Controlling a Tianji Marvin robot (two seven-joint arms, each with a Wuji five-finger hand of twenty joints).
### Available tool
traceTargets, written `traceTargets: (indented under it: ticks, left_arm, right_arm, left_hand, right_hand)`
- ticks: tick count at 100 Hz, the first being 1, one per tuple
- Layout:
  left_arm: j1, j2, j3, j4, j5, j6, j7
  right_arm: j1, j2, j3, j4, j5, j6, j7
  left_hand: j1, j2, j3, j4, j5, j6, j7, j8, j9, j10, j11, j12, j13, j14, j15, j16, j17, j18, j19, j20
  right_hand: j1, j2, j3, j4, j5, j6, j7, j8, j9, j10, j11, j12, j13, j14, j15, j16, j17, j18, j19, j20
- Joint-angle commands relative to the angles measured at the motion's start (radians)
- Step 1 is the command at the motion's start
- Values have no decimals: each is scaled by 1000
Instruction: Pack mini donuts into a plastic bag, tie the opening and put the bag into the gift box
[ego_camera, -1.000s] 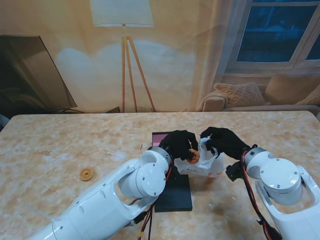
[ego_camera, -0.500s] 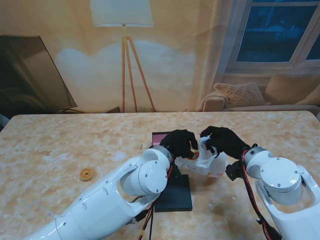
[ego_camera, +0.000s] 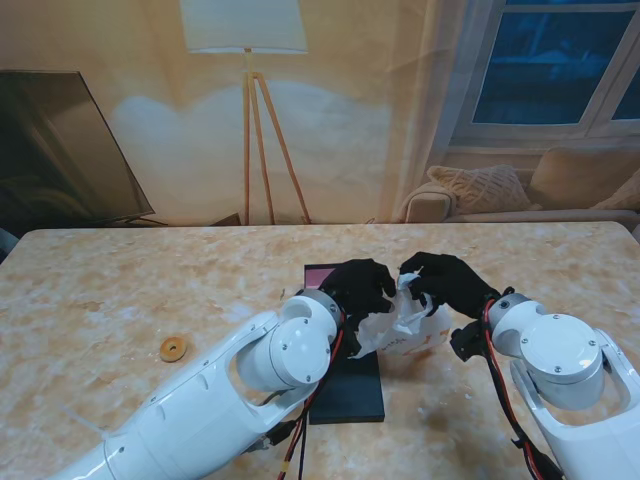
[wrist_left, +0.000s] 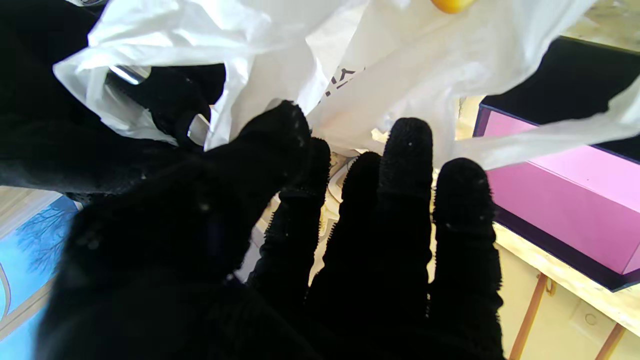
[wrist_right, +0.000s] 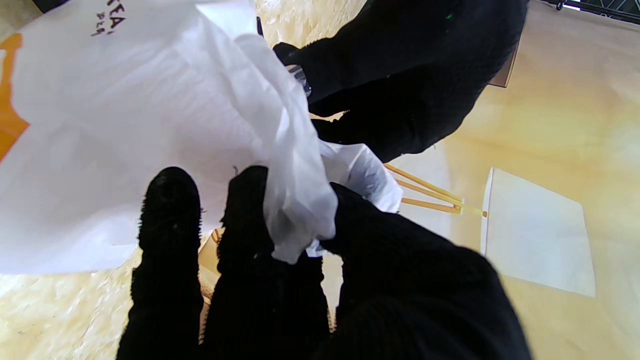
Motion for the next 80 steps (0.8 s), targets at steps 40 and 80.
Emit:
traceTargets:
  ticks: [40, 80]
  left_arm:
    - [73, 73, -112, -54, 118, -96, -76]
    - [286, 153, -384, -104, 334, -226, -146]
  right_arm:
    - [-4, -13, -7, -11, 0, 12, -5]
    - [-6, -12, -1, -13, -3, 5, -2]
  left_hand:
    - [-11, 66, -17, 33, -56, -13, -46, 41, -107, -10, -54, -13, -195, 69, -20, 11, -179, 22, -44, 45]
    - [3, 54, -37, 30, -25, -7, -80, 49, -102, -4, -87, -19, -212, 86, -31, 24, -197, 7, -77, 68]
  right_hand:
    - [17, 35, -12, 10, 8, -10, 27, -1, -2, -46, 9, -6, 6, -26, -2, -10, 3, -13, -1, -13]
    - [17, 35, -13, 10, 8, -11, 26, -1, -2, -46, 8, -6, 6, -26, -1, -9, 3, -13, -1, -13]
